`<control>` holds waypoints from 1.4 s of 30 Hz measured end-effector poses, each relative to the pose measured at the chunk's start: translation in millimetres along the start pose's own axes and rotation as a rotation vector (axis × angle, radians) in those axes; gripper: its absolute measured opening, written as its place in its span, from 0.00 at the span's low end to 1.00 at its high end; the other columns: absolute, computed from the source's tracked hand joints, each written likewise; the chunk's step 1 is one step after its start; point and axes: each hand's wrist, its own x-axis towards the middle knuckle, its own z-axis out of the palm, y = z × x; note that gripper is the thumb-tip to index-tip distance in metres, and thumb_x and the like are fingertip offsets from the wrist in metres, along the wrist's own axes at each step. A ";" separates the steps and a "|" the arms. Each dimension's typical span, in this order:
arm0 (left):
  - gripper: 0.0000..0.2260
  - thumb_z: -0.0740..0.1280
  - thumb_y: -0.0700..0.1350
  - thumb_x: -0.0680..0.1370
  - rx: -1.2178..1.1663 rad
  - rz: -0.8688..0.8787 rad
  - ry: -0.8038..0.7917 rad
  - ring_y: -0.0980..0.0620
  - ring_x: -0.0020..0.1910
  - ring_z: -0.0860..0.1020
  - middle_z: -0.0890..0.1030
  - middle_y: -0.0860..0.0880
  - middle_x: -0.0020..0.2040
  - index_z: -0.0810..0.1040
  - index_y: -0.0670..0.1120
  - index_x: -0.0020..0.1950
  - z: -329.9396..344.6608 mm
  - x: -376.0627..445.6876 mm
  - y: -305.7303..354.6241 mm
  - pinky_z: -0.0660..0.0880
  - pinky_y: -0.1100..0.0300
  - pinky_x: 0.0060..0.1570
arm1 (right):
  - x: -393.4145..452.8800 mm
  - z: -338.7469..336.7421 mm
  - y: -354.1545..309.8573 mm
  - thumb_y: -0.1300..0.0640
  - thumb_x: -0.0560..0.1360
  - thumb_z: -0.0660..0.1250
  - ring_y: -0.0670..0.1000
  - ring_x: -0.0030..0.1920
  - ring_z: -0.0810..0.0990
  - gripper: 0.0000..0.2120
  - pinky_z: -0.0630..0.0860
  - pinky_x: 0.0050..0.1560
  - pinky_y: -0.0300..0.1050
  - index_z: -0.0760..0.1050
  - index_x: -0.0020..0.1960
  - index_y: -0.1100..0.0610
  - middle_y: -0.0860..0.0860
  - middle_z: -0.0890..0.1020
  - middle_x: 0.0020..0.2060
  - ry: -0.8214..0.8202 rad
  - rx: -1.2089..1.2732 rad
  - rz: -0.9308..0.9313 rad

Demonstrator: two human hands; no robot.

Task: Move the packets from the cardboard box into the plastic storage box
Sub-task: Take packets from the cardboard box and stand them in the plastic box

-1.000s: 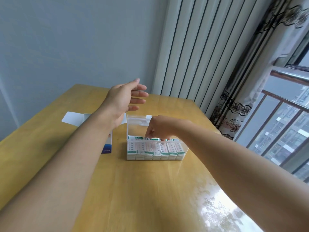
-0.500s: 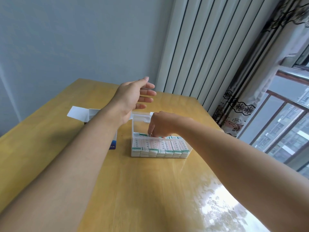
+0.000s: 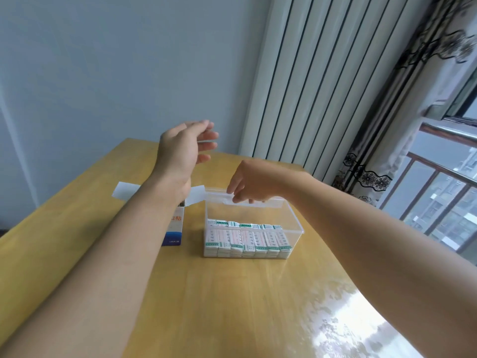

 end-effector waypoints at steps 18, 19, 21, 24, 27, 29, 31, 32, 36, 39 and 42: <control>0.51 0.83 0.55 0.64 1.149 -0.190 -0.361 0.53 0.72 0.70 0.69 0.53 0.77 0.58 0.54 0.81 -152.4 -5.7 -31.6 0.67 0.59 0.69 | 53.1 29.9 -114.1 0.59 0.80 0.68 0.52 0.46 0.79 0.11 0.71 0.35 0.40 0.83 0.61 0.55 0.52 0.85 0.51 0.077 -0.201 -0.252; 0.52 0.83 0.55 0.64 1.158 -0.164 -0.356 0.53 0.72 0.70 0.69 0.53 0.77 0.58 0.54 0.81 -151.8 -5.9 -34.2 0.67 0.59 0.69 | 56.0 32.7 -115.4 0.58 0.80 0.68 0.52 0.46 0.79 0.11 0.70 0.33 0.39 0.83 0.61 0.56 0.52 0.84 0.50 0.065 -0.224 -0.249; 0.53 0.83 0.56 0.63 1.204 -0.134 -0.364 0.53 0.74 0.67 0.67 0.54 0.77 0.58 0.55 0.81 -149.6 -6.4 -36.7 0.66 0.54 0.72 | 58.4 35.8 -118.0 0.57 0.80 0.69 0.51 0.46 0.78 0.12 0.69 0.32 0.39 0.82 0.62 0.55 0.50 0.81 0.46 0.039 -0.257 -0.254; 0.42 0.80 0.58 0.67 1.254 -0.078 -0.421 0.53 0.75 0.63 0.69 0.57 0.73 0.67 0.56 0.77 -147.1 -4.5 -26.0 0.65 0.52 0.72 | 59.8 36.7 -122.0 0.57 0.79 0.68 0.53 0.44 0.78 0.08 0.69 0.32 0.41 0.82 0.57 0.58 0.50 0.79 0.41 0.036 -0.277 -0.234; 0.14 0.76 0.58 0.73 1.218 0.060 -0.398 0.56 0.69 0.66 0.74 0.59 0.64 0.82 0.58 0.57 -144.1 6.8 -12.4 0.65 0.57 0.66 | 59.8 33.4 -122.8 0.55 0.78 0.70 0.55 0.41 0.79 0.06 0.68 0.30 0.42 0.82 0.48 0.58 0.52 0.80 0.39 0.063 -0.215 -0.190; 0.04 0.76 0.54 0.73 1.341 0.142 -0.384 0.52 0.63 0.72 0.78 0.58 0.57 0.82 0.62 0.43 -137.8 14.3 -5.4 0.71 0.54 0.62 | 58.3 28.4 -120.1 0.57 0.77 0.72 0.53 0.41 0.80 0.06 0.69 0.33 0.41 0.86 0.51 0.55 0.52 0.84 0.43 0.062 -0.192 -0.205; 0.05 0.75 0.49 0.74 1.454 0.118 -0.452 0.52 0.52 0.77 0.81 0.57 0.48 0.86 0.60 0.44 -126.2 17.4 -3.0 0.74 0.58 0.47 | 55.6 21.7 -116.8 0.59 0.76 0.74 0.51 0.41 0.79 0.08 0.69 0.35 0.39 0.87 0.53 0.52 0.50 0.86 0.44 0.079 -0.172 -0.221; 0.05 0.74 0.47 0.74 1.493 0.081 -0.498 0.52 0.46 0.79 0.82 0.57 0.44 0.87 0.56 0.48 -119.3 17.3 -2.1 0.73 0.60 0.40 | 55.8 19.7 -114.7 0.59 0.75 0.75 0.50 0.41 0.78 0.08 0.69 0.34 0.38 0.87 0.53 0.51 0.49 0.85 0.44 0.090 -0.160 -0.220; 0.08 0.72 0.47 0.76 1.775 0.027 -0.562 0.50 0.39 0.78 0.82 0.51 0.44 0.85 0.50 0.53 -99.8 24.0 -3.3 0.70 0.59 0.31 | 59.1 21.9 -107.9 0.55 0.75 0.73 0.53 0.45 0.81 0.08 0.79 0.39 0.43 0.86 0.54 0.53 0.50 0.85 0.45 0.050 -0.194 -0.159; 0.04 0.70 0.45 0.77 1.886 0.021 -0.568 0.49 0.39 0.78 0.81 0.49 0.46 0.81 0.47 0.50 -95.5 27.5 -6.6 0.73 0.57 0.33 | 62.1 30.2 -104.5 0.53 0.77 0.71 0.53 0.43 0.80 0.09 0.73 0.34 0.43 0.84 0.55 0.55 0.51 0.83 0.42 0.030 -0.252 -0.138; 0.04 0.69 0.44 0.77 1.891 -0.015 -0.592 0.50 0.35 0.78 0.82 0.48 0.44 0.82 0.46 0.49 -95.7 29.2 -6.4 0.73 0.58 0.31 | 60.7 31.6 -105.7 0.56 0.76 0.72 0.50 0.39 0.78 0.04 0.71 0.32 0.41 0.79 0.48 0.56 0.50 0.80 0.36 0.018 -0.315 -0.131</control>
